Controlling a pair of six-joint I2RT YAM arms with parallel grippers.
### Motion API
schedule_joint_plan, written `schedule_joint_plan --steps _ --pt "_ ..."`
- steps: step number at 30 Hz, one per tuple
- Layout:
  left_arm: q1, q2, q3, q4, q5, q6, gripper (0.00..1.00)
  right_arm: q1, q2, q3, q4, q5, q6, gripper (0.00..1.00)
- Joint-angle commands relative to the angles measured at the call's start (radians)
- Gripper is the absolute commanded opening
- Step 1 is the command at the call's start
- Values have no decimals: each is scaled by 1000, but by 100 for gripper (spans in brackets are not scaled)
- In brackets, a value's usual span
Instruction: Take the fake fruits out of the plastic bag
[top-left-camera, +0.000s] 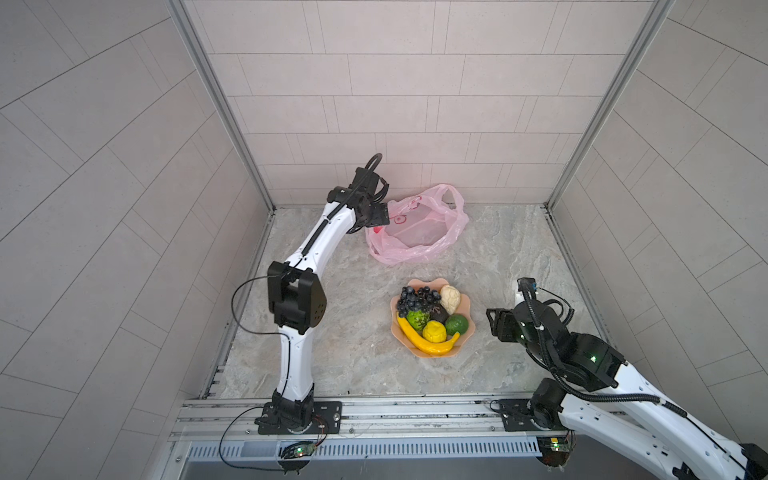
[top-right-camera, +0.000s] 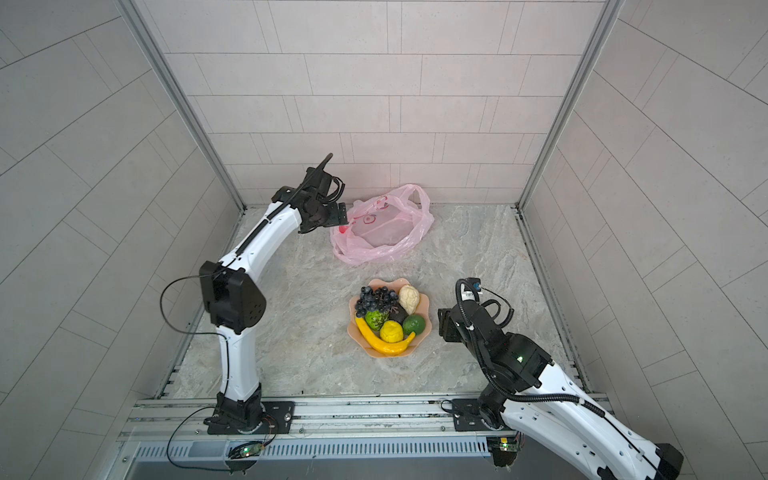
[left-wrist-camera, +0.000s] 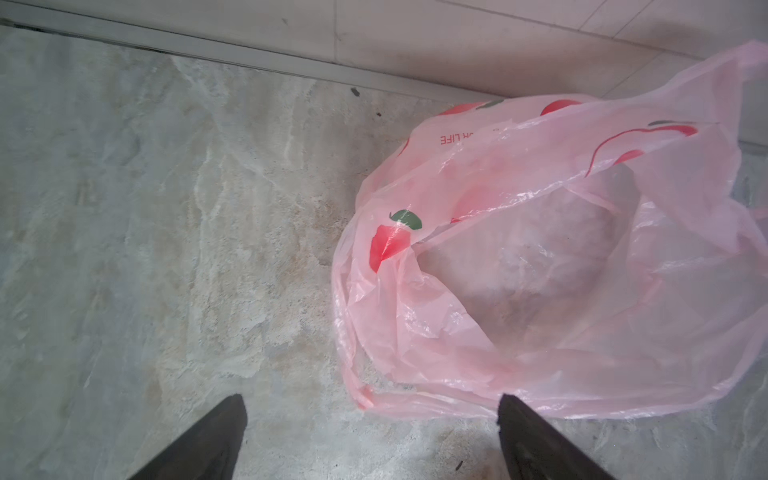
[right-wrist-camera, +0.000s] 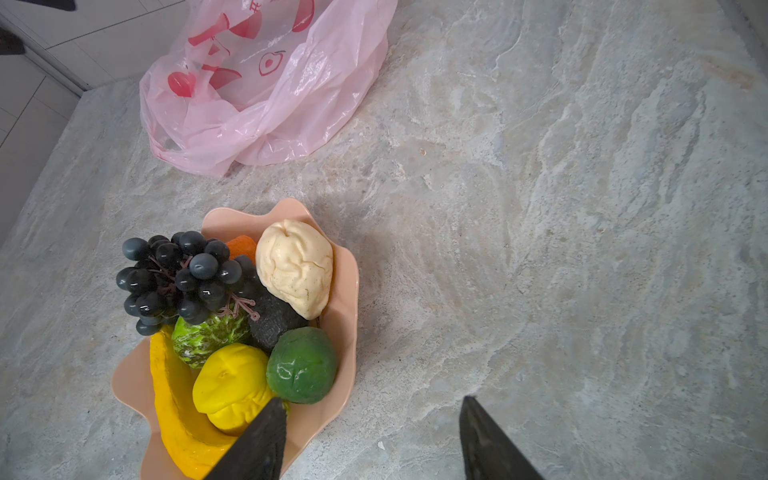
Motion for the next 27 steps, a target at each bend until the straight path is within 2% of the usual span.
schedule_joint_plan --steps 1,5,9,11,13,16,22,27 --pt "-6 -238 -298 156 -63 -107 100 -6 -3 -33 14 -40 82 65" --pt "-6 -513 -669 292 -198 -221 100 -4 -23 -108 49 -155 231 66" --pt "-5 -704 -915 375 -249 -251 100 -3 -37 -227 199 -272 354 69" --pt "-6 -773 -1013 401 -282 -250 100 3 -24 -273 276 -314 403 75" --pt "-6 -824 -1082 416 -316 -241 100 14 -4 -294 334 -340 429 85" --pt "-6 -868 -1156 447 -345 -233 100 47 31 -307 405 -341 454 94" --pt "-6 -860 -1207 483 -364 -203 100 84 106 -377 585 -349 540 98" --pt "-6 -839 -1210 488 -367 -197 100 85 171 -366 661 -352 546 99"
